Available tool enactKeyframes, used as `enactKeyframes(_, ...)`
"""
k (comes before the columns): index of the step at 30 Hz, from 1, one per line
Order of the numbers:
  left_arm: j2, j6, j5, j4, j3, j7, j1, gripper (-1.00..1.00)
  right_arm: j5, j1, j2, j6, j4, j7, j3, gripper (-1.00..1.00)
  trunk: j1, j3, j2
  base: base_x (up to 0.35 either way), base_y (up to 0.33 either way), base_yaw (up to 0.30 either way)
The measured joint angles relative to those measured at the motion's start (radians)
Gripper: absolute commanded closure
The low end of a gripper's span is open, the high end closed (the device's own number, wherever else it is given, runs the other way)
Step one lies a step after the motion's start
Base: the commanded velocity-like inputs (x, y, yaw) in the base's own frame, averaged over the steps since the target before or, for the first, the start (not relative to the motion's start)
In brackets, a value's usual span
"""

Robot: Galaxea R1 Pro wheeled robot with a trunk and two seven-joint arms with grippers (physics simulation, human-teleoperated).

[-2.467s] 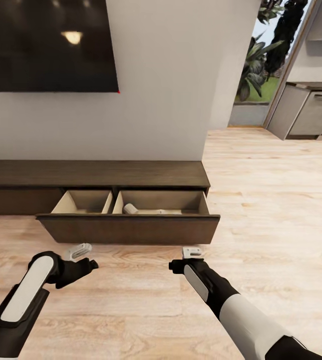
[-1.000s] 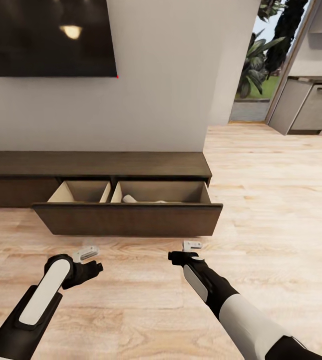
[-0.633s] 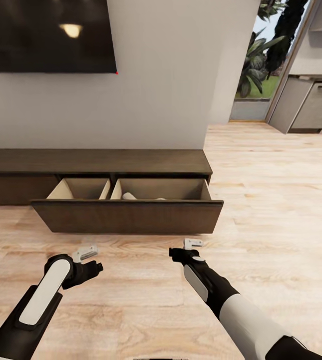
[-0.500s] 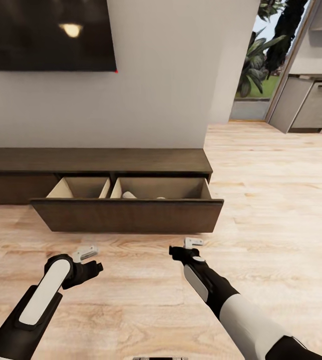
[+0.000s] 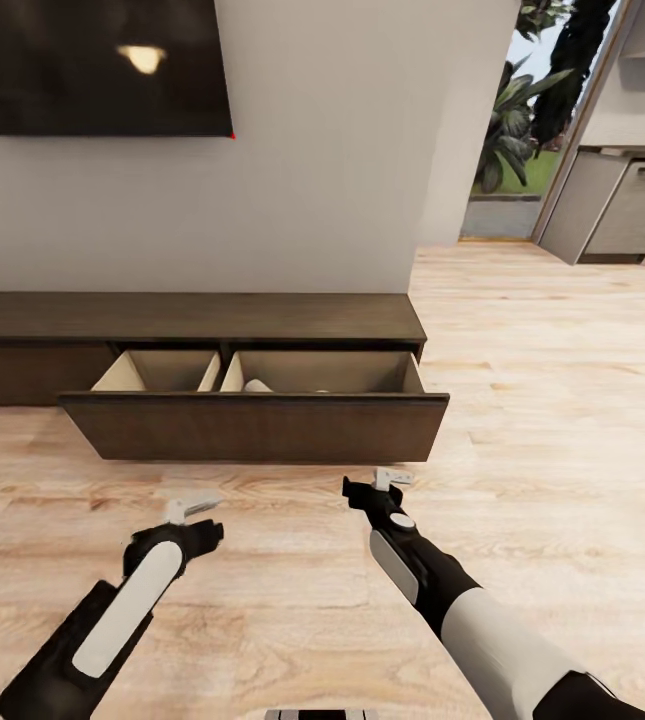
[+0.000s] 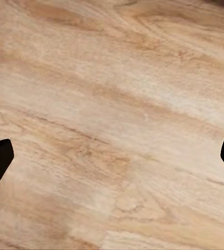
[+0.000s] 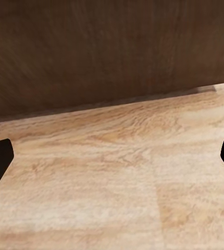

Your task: Place each of the two pumpkins and all three candles from the living room inside a cabinet in the living room (use any cabinet), then make sure every cabinet is closed, and position the cauldron so it is next to a table in the living room.

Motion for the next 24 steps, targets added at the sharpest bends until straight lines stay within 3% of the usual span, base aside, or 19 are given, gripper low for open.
enactKeyframes(2,0.0,-0.095,-0.131,-0.007,-0.075,-0.03,0.001,-1.0,0.0,0.0,0.001,-0.001,0.0,0.0,0.0,-1.0,0.0,0.0,0.0,0.0,0.0,0.0)
enactKeyframes(4,0.001,-0.164,-0.205,-0.009,-0.114,-0.073,0.002,-1.0,0.0,0.0,0.001,-0.001,0.0,0.0,0.0,-1.0,0.0,0.0,0.0,0.0,0.0,0.0)
enactKeyframes(6,0.003,-0.214,-0.252,-0.01,-0.136,-0.111,0.005,-1.0,0.0,0.0,0.0,-0.001,0.0,0.001,0.0,-1.0,0.0,0.0,0.0,0.0,0.0,0.0)
enactKeyframes(8,0.004,-0.244,-0.277,-0.007,-0.147,-0.134,0.007,-1.0,0.0,0.0,0.0,-0.002,0.0,0.001,0.0,-1.0,0.0,0.0,0.0,0.0,0.0,0.0)
enactKeyframes(18,0.008,-0.278,-0.306,0.0,-0.156,-0.156,0.009,-1.0,0.0,0.0,0.0,-0.002,0.005,0.002,0.001,-1.0,0.034,-0.028,-0.063,0.0,0.0,0.0)
enactKeyframes(24,0.063,-0.303,-0.299,0.002,-0.157,-0.167,0.01,-1.0,0.0,0.0,0.0,-0.003,0.007,0.002,0.0,-1.0,0.057,-0.047,-0.105,0.0,0.0,0.0)
